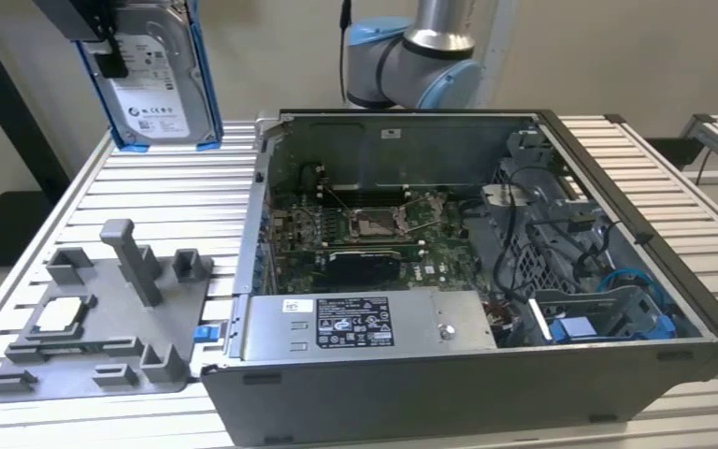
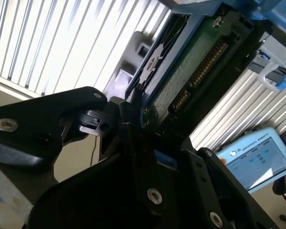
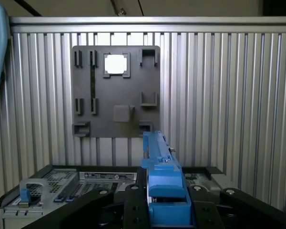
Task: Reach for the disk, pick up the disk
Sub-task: 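Pick up the disk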
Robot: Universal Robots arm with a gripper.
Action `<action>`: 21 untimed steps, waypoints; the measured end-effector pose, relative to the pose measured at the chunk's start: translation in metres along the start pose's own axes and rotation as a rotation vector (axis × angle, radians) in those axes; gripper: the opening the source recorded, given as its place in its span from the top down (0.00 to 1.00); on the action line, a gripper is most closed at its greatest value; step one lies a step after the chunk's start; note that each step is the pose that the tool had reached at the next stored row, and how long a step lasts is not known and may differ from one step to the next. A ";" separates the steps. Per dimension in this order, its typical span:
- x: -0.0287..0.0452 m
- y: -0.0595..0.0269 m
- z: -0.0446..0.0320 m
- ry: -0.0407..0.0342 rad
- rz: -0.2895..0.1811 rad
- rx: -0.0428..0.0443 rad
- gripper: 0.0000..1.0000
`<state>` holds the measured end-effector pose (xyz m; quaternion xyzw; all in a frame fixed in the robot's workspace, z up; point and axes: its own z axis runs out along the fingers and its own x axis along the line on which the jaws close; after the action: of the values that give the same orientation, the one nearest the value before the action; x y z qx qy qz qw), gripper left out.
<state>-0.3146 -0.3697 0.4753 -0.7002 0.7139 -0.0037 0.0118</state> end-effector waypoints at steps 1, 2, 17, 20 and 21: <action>-0.0001 -0.0025 0.0001 0.0000 0.000 0.0000 1.00; -0.0001 -0.0052 0.0001 0.0000 0.000 0.0000 1.00; -0.0011 -0.0569 0.0013 0.0000 0.000 0.0000 1.00; -0.0013 -0.0696 0.0016 0.0000 0.000 0.0000 1.00; -0.0014 -0.0734 0.0016 0.0000 0.000 -0.0001 1.00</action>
<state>-0.2412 -0.3697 0.4753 -0.7001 0.7139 -0.0037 0.0118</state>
